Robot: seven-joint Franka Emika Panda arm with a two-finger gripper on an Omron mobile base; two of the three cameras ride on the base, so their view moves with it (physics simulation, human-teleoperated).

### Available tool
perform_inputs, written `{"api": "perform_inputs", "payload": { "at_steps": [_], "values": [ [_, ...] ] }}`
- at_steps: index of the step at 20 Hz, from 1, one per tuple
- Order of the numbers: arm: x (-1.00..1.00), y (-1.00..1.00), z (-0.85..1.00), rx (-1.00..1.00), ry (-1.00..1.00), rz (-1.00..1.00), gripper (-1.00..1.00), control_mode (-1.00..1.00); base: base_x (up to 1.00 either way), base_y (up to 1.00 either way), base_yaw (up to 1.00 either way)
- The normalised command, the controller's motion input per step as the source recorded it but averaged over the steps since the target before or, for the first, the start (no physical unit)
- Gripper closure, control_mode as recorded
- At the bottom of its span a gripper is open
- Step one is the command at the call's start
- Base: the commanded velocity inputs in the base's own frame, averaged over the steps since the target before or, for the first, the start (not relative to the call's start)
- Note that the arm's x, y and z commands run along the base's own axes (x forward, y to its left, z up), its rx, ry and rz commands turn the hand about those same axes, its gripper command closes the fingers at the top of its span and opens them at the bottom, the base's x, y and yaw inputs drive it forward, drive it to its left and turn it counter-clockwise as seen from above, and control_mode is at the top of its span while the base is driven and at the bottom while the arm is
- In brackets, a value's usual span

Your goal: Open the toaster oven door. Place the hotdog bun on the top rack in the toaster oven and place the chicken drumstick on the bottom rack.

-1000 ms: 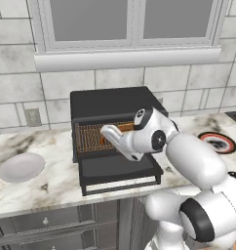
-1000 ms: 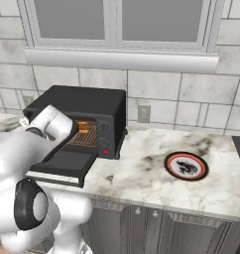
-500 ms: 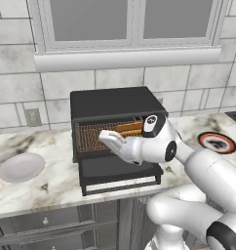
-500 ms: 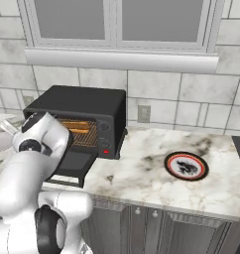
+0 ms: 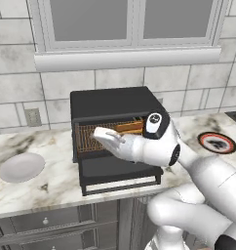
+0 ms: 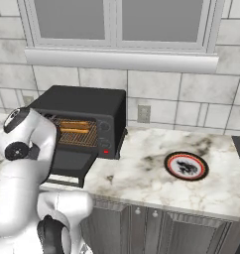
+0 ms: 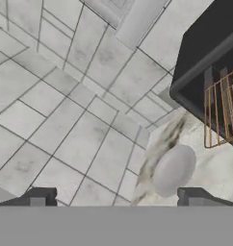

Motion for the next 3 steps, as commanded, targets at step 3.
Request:
{"api": "perform_inputs", "payload": {
  "at_steps": [3],
  "values": [
    [-0.70, 0.16, 1.00, -0.03, 0.00, 0.12, -1.00, -1.00, 0.00, 0.00, 0.00]
  ]
}}
